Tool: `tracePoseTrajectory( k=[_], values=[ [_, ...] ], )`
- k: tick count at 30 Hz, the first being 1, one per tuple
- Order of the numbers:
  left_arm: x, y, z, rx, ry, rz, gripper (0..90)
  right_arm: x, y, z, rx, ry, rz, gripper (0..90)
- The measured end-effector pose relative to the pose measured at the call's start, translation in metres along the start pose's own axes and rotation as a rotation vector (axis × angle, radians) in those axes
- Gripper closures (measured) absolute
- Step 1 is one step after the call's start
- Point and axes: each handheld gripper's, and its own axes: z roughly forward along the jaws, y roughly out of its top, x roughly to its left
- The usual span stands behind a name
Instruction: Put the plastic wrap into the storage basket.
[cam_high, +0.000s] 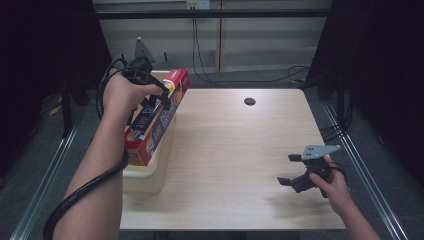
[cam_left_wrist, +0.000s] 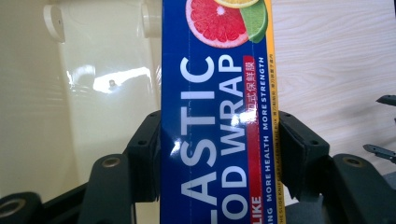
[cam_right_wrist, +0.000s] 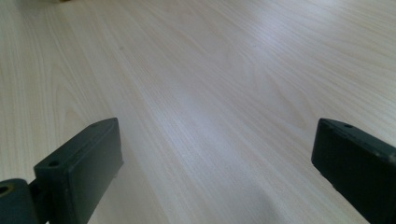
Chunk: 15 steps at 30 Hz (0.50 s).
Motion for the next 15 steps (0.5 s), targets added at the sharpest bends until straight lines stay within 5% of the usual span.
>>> tracePoseTrajectory(
  k=[15],
  values=[
    [0.003, -0.003, -0.021, -0.030, 0.026, -0.010, 41.4, 0.000, 0.000, -0.002, -0.002, 0.003, 0.013, 1.7]
  ],
)
